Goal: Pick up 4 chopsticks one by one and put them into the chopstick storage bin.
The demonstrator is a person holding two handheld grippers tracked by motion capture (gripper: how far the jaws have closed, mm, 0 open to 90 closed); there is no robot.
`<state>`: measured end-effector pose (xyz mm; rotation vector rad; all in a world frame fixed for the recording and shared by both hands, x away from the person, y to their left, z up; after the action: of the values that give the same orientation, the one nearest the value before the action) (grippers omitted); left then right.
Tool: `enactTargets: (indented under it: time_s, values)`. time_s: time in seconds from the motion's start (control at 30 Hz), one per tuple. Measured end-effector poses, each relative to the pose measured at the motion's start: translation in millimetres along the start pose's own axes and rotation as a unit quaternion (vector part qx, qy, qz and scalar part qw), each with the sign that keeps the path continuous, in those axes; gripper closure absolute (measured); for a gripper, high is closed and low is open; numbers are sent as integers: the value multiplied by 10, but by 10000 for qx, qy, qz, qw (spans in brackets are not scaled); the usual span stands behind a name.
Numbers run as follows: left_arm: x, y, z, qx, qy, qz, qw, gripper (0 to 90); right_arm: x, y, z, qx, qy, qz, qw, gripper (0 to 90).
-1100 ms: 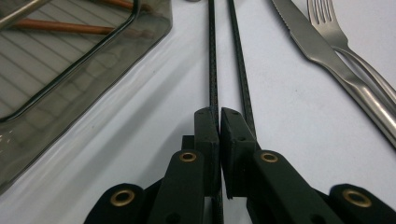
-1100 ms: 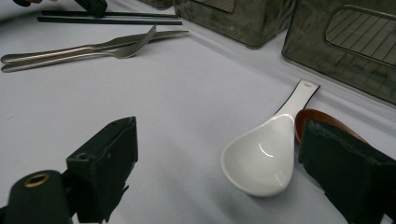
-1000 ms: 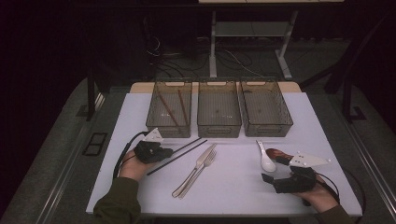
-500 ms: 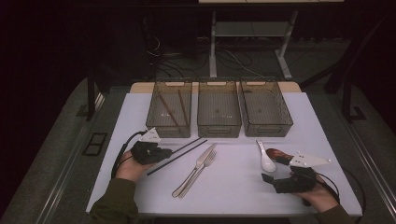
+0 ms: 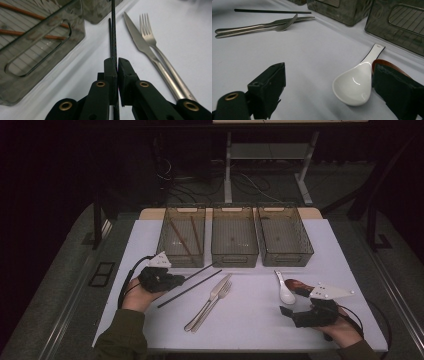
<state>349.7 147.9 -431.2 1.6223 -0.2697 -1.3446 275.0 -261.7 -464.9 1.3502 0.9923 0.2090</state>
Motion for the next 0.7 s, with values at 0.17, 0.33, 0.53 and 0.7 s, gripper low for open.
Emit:
enactTargets:
  time_s: [0.17,0.33,0.53,0.7]
  values:
    - [-16,87,21,-13,-81,39,10000,855,-2,-1,0,-5,-1,-5,10000,122]
    - [-34,201,15,10,-74,98,9999,855,-4,1,2,7,-1,8,10000,122]
    - [-25,320,-53,-25,-94,145,9998,855,-3,0,-3,4,-4,5,10000,122]
    - [-19,439,-115,-13,-58,134,9999,855,-7,5,-1,14,-5,41,10000,122]
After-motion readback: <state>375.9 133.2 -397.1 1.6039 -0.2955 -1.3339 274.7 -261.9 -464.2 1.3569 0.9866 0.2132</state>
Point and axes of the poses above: each handheld gripper's, and its own axes: x roughly forward along the jaws, y roughly out of its top, z roughly to its right, the point moved 5 cm from there along x, roughly forward along the jaws, and after that the axes turned 4 degrees about z, right-handed, at the moved point
